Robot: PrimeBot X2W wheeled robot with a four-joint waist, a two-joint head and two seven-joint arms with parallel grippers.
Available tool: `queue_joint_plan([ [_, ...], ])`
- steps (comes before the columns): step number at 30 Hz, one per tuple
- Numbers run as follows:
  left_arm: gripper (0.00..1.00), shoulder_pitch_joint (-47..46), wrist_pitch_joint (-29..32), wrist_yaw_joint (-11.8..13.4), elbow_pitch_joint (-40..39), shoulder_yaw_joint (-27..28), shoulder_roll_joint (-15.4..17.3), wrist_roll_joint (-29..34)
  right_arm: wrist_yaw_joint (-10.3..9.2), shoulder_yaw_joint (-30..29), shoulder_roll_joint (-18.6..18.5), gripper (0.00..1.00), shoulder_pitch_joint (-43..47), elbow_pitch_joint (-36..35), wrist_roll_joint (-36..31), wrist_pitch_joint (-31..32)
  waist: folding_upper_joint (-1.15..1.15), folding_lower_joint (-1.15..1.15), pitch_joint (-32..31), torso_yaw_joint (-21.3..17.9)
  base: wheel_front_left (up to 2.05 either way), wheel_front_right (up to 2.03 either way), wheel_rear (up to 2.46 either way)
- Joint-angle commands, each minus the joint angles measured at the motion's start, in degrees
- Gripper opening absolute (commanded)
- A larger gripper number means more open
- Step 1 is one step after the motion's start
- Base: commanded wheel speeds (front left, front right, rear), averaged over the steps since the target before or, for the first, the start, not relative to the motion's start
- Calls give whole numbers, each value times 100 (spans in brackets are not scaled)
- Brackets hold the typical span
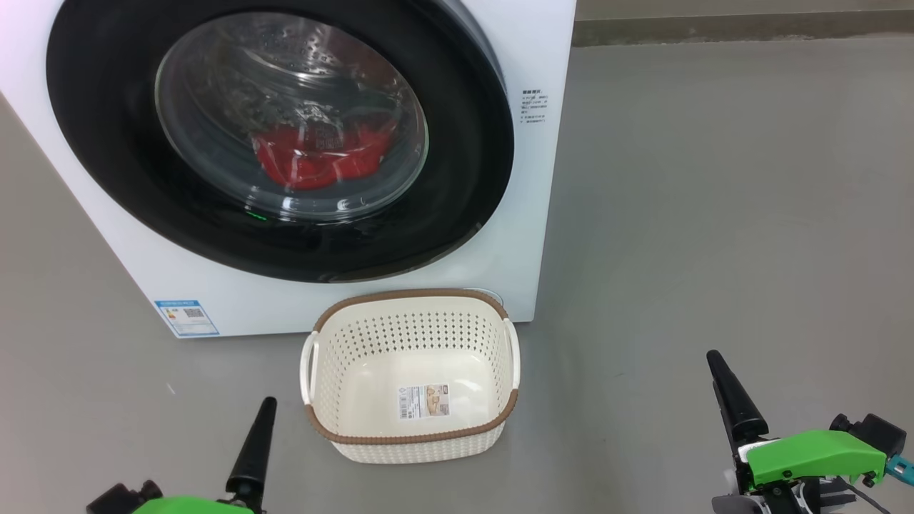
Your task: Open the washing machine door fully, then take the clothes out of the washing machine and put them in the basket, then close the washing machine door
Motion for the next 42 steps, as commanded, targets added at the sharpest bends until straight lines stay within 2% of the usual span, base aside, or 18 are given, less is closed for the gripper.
queue_joint_plan([
  [1, 100, -314, -83, 53, -180, 21, 62, 278, 14, 67, -61, 100, -349, -115, -209, -95, 0, 0, -5, -1, 0, 0, 0],
  [20, 100, -520, -377, 181, -201, -76, 46, 1875, 17, 248, -76, 100, -626, -64, -1750, -388, 0, -1, -38, -33, 0, 0, 0],
  [42, 100, -868, -738, 167, 51, -278, 37, 3361, 21, 429, -95, 100, -962, -11, -3440, -748, 0, -1, -65, -17, 0, 0, 0],
])
